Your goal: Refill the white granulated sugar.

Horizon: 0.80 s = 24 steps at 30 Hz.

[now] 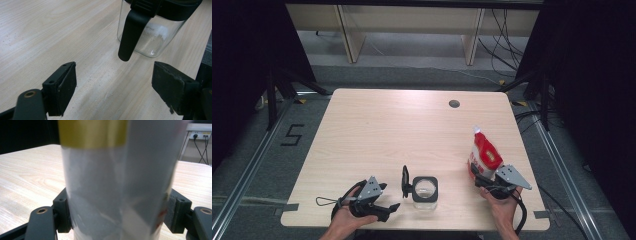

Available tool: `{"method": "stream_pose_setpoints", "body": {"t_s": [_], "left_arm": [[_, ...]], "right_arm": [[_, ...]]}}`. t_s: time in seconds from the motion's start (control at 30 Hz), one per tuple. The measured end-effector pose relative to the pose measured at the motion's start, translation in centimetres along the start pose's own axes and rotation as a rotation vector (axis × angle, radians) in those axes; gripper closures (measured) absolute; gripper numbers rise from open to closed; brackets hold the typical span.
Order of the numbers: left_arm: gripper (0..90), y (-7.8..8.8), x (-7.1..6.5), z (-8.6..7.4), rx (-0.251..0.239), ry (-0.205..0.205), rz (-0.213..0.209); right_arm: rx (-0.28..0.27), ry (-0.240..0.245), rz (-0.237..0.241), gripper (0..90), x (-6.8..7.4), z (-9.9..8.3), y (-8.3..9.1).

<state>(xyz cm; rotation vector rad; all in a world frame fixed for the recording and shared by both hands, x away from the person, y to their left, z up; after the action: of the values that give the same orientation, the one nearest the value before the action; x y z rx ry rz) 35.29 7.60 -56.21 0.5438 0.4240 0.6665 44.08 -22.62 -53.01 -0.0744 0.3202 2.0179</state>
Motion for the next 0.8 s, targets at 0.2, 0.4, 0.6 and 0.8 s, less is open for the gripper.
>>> {"method": "stream_pose_setpoints", "body": {"t_s": [0.2,0.4,0.6,0.8], "left_arm": [[19.6,0.0,0.1,0.1,0.005,-0.036,-0.006],[19.5,0.0,0.1,0.0,0.005,-0.033,-0.006],[19.5,-0.2,-0.2,0.0,-0.002,-0.001,-0.006],[19.6,-0.1,-0.2,0.0,0.0,0.003,-0.011]], "right_arm": [[0.022,0.002,0.017,33.0,0.1,-0.4,-0.4],[0.009,-0.011,0.011,34.0,0.1,-0.5,-0.7],[0.018,0.003,0.024,33.6,0.1,-0.6,-0.9],[0.025,-0.016,0.03,36.2,-0.2,-0.6,-1.0]]}}
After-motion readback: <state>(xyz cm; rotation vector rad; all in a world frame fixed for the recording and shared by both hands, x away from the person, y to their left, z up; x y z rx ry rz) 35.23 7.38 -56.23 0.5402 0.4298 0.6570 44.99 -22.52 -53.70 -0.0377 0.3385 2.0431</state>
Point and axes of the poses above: each handheld gripper's, and its own axes: y roughly backward along the jaws, z roughly out of its top, x roughly to its left, the point moved 10 cm from there along -y, roughly forward along the jaws, and after that the axes turned 10 degrees about y, right-handed, at the moved point
